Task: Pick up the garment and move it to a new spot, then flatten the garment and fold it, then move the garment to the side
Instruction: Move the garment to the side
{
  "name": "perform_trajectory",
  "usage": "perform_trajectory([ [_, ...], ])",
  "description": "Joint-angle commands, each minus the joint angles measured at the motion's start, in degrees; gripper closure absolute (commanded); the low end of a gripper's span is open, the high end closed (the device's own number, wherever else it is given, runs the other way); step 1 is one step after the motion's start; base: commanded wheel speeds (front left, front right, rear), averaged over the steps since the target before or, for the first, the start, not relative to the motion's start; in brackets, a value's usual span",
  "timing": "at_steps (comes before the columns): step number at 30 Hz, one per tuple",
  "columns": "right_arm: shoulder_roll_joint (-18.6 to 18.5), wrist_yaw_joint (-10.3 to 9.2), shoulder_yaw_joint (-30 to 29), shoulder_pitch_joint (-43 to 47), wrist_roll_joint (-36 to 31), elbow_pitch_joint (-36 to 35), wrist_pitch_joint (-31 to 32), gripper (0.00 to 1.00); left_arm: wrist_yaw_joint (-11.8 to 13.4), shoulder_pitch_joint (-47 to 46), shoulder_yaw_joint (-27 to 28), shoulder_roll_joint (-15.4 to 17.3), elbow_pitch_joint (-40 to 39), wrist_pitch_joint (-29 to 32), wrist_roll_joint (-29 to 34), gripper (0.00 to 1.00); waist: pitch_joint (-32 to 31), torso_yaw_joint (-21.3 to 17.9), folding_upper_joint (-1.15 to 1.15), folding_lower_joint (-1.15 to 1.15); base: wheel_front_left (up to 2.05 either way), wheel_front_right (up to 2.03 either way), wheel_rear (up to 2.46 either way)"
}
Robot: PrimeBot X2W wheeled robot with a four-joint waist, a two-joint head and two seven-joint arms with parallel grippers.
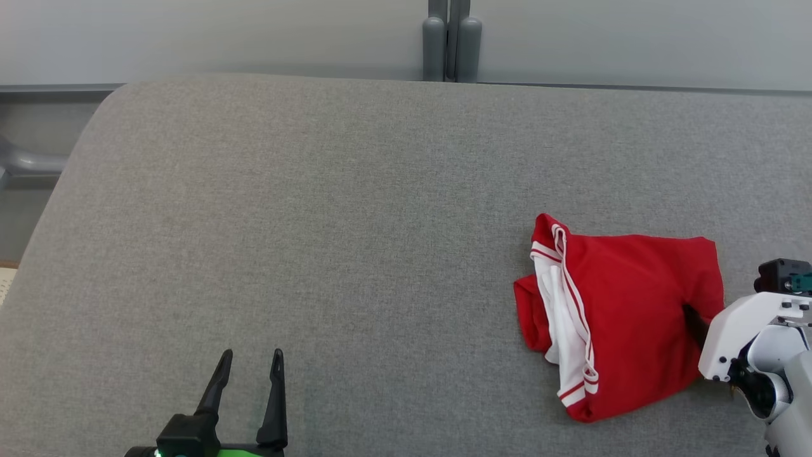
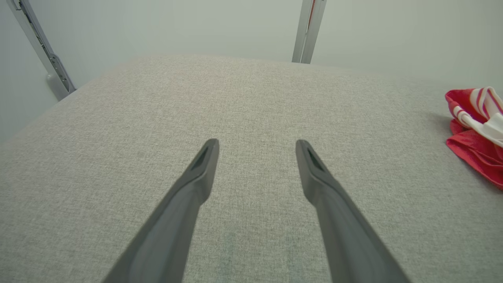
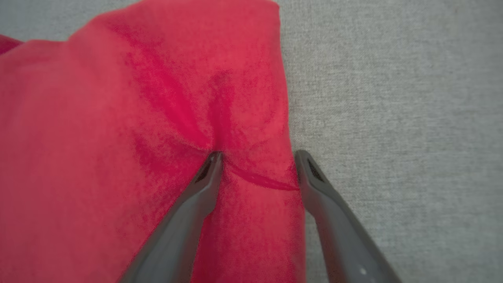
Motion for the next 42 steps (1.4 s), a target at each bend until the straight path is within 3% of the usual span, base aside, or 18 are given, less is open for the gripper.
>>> perform_trajectory([
  [1,1.0,0.02,0.9,-0.5,1.2,0.4,-0.2,1.00,-0.1,-1.1,0.2,0.1,-0.2,-0.1,0.1,0.00,0.7,0.0,0.00,0.00,0.00,0.00,0.00],
  [9,-4.4,-0.03,0.8,-10.6,3.2,-3.4,-3.5,1.00,-0.6,-3.0,0.9,0.1,-1.4,-0.1,0.4,0.00,6.1,-6.1,0.00,0.00,0.00,0.00,0.00],
  [16,-11.3,-0.03,-4.9,-20.2,-0.4,-4.2,-2.5,1.00,-2.1,-7.1,2.0,0.1,-1.7,-0.1,2.5,0.00,13.7,-11.2,0.00,0.00,0.00,0.00,0.00],
  [21,-14.6,-0.03,-10.0,-24.2,-2.3,-5.4,-0.8,1.00,-3.1,-9.2,2.4,0.1,-2.0,-0.1,3.4,0.00,17.0,-12.3,0.00,0.00,0.00,0.00,0.00],
  [37,-16.6,-0.03,-17.7,-29.1,-8.2,-9.7,7.9,1.00,-4.1,-10.4,3.4,0.1,-1.2,-0.1,4.2,0.00,17.8,-12.1,0.00,0.00,0.00,0.00,0.00],
  [38,-16.7,-0.04,-18.2,-29.2,-9.2,-9.5,7.8,0.85,-4.2,-10.4,3.4,0.1,-1.1,-0.1,4.2,0.00,17.8,-12.0,0.00,0.00,0.00,0.00,0.00],
  [39,-16.6,-0.04,-18.9,-29.2,-10.4,-9.1,7.4,0.52,-4.2,-10.4,3.4,0.1,-1.0,-0.1,4.1,0.00,17.9,-11.9,0.00,0.00,0.00,0.00,0.00],
  [40,-16.5,-0.04,-19.5,-29.2,-11.6,-8.8,7.0,0.00,-4.2,-10.4,3.3,0.1,-0.9,-0.1,4.0,0.00,17.9,-11.8,0.00,0.00,0.00,0.00,0.00],
  [42,-16.3,-0.04,-20.9,-29.0,-14.6,-7.7,6.3,0.00,-4.1,-10.4,3.1,0.1,-0.7,-0.1,3.8,0.00,17.8,-11.6,0.00,0.00,0.00,0.00,0.00],
])
